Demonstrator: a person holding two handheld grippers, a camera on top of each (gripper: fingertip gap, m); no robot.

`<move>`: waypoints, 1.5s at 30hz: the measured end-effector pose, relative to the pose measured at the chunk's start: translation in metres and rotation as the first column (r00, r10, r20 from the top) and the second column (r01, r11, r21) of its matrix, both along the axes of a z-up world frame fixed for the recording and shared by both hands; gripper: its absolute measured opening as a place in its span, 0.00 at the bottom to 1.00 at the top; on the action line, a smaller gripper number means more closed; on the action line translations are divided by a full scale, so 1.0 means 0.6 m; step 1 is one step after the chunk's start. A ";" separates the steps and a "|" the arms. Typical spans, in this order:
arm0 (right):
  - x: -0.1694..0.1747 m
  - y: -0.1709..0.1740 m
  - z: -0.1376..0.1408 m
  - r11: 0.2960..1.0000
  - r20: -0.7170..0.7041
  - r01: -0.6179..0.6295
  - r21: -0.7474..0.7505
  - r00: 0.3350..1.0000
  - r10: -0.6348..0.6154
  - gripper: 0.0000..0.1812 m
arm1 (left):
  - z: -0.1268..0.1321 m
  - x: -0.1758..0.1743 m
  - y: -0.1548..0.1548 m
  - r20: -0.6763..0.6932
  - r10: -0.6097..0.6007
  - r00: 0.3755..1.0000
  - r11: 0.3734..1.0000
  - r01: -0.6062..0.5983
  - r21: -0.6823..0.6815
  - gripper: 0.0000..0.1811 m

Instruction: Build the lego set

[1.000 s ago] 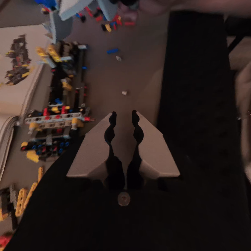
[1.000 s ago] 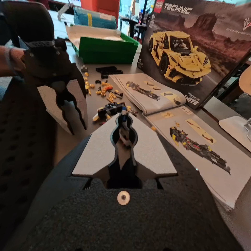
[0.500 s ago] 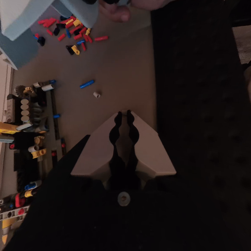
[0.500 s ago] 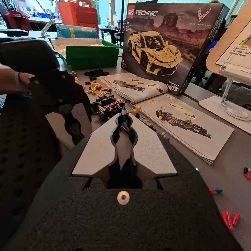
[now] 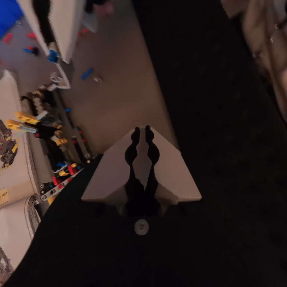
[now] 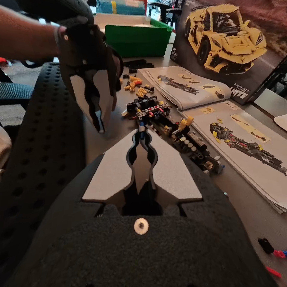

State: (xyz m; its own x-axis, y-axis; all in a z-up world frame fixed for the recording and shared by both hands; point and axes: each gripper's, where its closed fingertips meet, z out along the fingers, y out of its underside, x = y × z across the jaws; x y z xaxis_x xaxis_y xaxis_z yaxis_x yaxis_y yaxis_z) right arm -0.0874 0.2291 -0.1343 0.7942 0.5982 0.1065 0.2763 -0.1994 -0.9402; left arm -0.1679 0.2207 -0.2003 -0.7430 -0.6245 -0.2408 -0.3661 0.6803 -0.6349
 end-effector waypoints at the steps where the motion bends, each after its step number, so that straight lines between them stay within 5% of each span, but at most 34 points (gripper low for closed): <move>1: -0.002 0.001 -0.003 1.000 0.014 -0.001 -0.002 1.000 0.002 0.03 | -0.004 -0.010 0.004 -0.011 -0.032 0.999 0.999 0.033 0.037 0.04; 7: -0.006 0.003 -0.010 1.000 0.033 -0.006 -0.012 0.999 0.006 0.03 | -0.023 -0.053 0.002 -0.157 -0.224 0.962 0.966 0.241 0.096 0.04; 11: -0.005 0.001 -0.011 1.000 0.031 0.000 -0.016 1.000 0.000 0.03 | -0.021 -0.057 0.011 -0.212 -0.230 0.950 0.959 0.259 0.116 0.07; 14: -0.004 -0.002 -0.008 1.000 0.020 0.000 -0.010 1.000 0.000 0.03 | -0.008 -0.058 0.011 -0.229 -0.110 0.967 0.990 0.126 0.057 0.14; 18: -0.002 -0.004 -0.002 1.000 -0.006 -0.004 -0.002 1.000 0.004 0.03 | 0.019 -0.051 0.033 -0.152 0.278 0.948 0.957 -0.288 -0.045 0.15; 23: -0.001 -0.003 -0.001 1.000 -0.021 -0.009 -0.006 1.000 0.009 0.03 | 0.026 -0.052 0.043 -0.199 0.751 0.629 0.595 -0.776 -0.207 0.10; 26: -0.003 -0.005 -0.001 1.000 -0.024 -0.018 -0.006 1.000 0.017 0.03 | 0.009 -0.053 0.017 -0.241 0.785 0.571 0.548 -0.821 -0.160 0.17; 31: -0.002 -0.008 0.003 1.000 -0.039 -0.020 0.001 0.999 0.020 0.03 | 0.002 -0.058 0.011 -0.294 0.799 0.525 0.537 -0.842 -0.045 0.13; 39: -0.002 -0.008 0.003 1.000 -0.047 -0.023 -0.003 0.999 0.023 0.03 | -0.024 -0.065 0.008 -0.379 0.781 0.496 0.546 -0.837 0.030 0.07; 45: -0.005 -0.008 -0.001 1.000 -0.037 -0.030 -0.008 0.999 0.030 0.03 | -0.025 -0.056 0.006 -0.362 0.767 0.530 0.575 -0.818 0.021 0.06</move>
